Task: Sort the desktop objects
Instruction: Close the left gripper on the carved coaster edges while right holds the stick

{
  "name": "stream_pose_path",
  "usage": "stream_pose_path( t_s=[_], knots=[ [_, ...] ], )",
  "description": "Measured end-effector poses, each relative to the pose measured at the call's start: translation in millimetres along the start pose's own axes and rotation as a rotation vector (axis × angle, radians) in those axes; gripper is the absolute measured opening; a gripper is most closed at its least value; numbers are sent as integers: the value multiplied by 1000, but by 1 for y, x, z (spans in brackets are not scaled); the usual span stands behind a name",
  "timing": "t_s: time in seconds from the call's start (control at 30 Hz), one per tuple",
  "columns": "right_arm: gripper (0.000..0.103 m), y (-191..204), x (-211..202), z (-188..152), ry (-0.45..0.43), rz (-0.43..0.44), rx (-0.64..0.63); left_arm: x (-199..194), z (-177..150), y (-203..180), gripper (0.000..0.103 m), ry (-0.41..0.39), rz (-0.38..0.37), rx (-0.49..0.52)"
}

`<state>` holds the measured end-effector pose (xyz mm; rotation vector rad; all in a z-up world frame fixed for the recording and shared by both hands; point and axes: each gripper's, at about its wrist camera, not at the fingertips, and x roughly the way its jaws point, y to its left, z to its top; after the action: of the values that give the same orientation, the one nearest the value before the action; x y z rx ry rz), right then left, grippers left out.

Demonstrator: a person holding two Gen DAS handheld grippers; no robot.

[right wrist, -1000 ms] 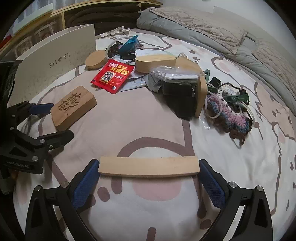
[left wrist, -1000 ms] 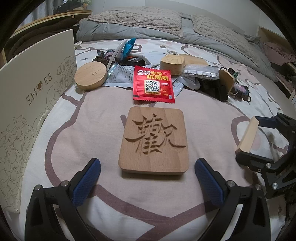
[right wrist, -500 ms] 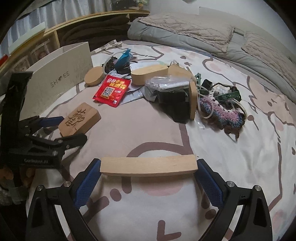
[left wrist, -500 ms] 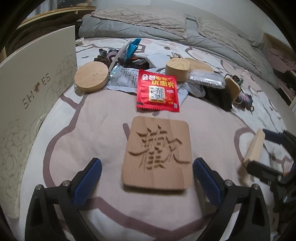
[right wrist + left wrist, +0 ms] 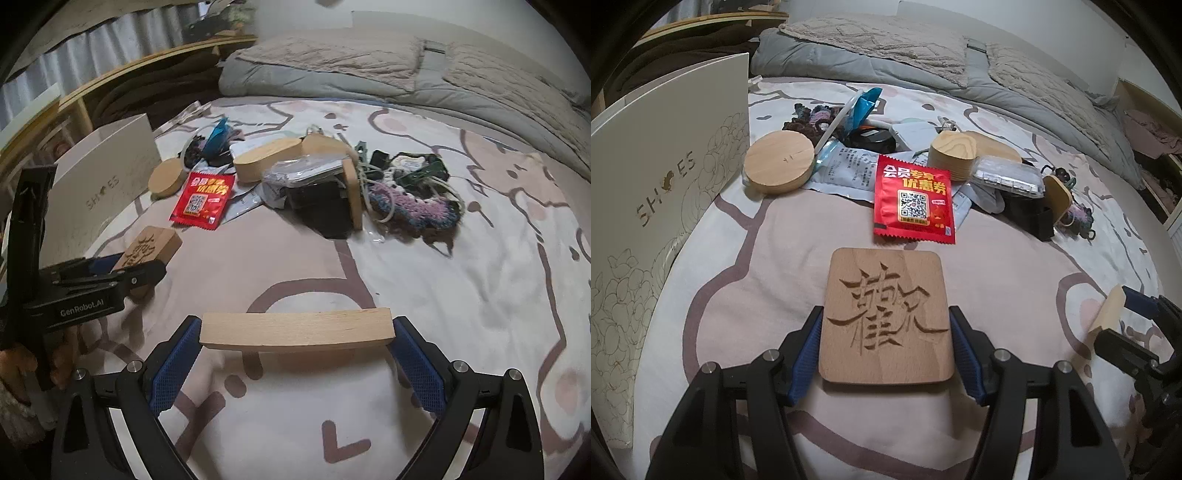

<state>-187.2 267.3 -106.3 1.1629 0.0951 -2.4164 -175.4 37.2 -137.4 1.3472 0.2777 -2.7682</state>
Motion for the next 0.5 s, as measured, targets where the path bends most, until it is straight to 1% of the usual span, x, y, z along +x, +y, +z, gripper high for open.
stream_pose_path(
  t_s=[0.23, 0.33, 0.5],
  knots=[
    [100, 0, -9, -5, -26, -15, 80, -6, -3, 0, 64, -8, -2, 15],
    [100, 4, -12, -8, -31, -38, 99, -11, -4, 1, 64, -14, -12, 15],
    [100, 11, -18, -9, -51, -51, 128, -23, -3, 4, 64, -46, -24, 18]
  ],
)
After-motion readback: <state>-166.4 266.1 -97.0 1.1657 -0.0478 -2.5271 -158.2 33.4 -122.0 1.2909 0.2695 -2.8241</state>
